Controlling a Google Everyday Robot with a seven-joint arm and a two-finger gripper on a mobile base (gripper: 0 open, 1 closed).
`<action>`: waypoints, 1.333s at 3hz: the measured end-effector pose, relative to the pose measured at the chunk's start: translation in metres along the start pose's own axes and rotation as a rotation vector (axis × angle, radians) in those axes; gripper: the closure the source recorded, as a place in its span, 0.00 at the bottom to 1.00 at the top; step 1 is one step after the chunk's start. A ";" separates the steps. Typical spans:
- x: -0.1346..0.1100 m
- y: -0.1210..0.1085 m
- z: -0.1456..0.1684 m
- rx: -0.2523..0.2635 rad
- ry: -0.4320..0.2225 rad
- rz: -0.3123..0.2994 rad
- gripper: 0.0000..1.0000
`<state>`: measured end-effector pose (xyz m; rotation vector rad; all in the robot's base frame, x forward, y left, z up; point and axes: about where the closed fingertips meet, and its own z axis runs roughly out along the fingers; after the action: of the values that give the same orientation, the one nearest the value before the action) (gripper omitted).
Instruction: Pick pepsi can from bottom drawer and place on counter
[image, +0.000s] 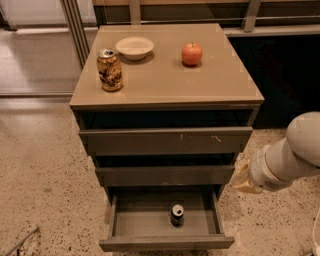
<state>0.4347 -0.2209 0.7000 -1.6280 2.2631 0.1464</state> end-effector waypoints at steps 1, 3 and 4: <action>0.033 0.009 0.092 -0.042 -0.087 0.066 1.00; 0.070 -0.002 0.215 -0.095 -0.287 0.183 1.00; 0.076 0.019 0.252 -0.159 -0.304 0.215 1.00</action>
Offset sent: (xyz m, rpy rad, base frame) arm 0.0277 0.0014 -0.3307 0.4749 0.1469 -0.1602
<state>0.4504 -0.2114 0.4371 -1.3219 2.2245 0.5988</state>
